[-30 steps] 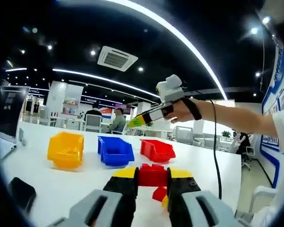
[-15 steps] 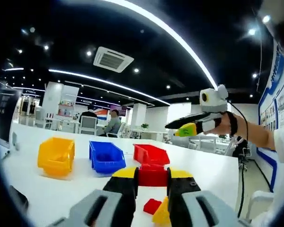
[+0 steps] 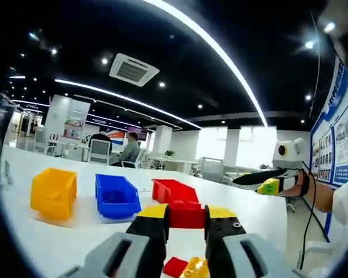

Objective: Take apart the toy blocks one by one and place each separated block into its matching bin, sorting the blocks by their type until all the connected pieces are disassembled and separated into the correct bins

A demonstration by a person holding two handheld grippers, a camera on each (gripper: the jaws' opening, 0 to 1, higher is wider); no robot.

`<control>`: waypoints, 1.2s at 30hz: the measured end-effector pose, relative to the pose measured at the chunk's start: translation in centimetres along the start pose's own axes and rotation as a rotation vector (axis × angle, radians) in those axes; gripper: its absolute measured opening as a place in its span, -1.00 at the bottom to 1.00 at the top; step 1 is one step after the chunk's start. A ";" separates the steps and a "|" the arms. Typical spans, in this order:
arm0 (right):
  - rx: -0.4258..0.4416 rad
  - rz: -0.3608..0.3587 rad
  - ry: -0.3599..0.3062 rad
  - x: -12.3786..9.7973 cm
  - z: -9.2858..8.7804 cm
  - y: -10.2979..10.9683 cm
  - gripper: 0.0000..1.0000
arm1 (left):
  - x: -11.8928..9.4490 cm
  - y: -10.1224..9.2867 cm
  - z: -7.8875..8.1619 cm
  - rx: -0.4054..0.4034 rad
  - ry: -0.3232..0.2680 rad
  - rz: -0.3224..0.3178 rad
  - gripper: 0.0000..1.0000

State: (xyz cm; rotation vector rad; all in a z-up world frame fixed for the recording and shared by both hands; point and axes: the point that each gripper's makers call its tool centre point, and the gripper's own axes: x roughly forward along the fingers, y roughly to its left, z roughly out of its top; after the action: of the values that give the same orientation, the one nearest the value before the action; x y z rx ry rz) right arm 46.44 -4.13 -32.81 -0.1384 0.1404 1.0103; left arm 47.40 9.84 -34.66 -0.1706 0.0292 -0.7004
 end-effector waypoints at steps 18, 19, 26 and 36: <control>0.054 -0.071 0.009 -2.9 -4.5 -0.6 -0.16 | 14.1 -2.3 4.4 0.137 0.108 -0.110 -0.50; 0.058 -0.075 0.010 -3.1 -4.7 -0.7 -0.17 | 15.8 -2.4 4.2 0.134 0.123 -0.118 -0.50; 0.082 -0.083 0.016 -4.1 -5.8 -1.0 -0.20 | 22.7 -1.5 1.6 0.141 0.218 -0.103 -0.50; 0.095 -0.100 0.021 -5.5 -6.7 -1.3 -0.22 | 28.7 0.1 -1.8 0.161 0.302 -0.016 -0.50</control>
State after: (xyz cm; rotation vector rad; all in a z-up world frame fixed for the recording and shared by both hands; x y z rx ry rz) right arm 44.34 -10.57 -38.37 -0.0687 0.1984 0.9011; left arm 69.33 -8.81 -35.62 0.0902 0.2602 -0.7367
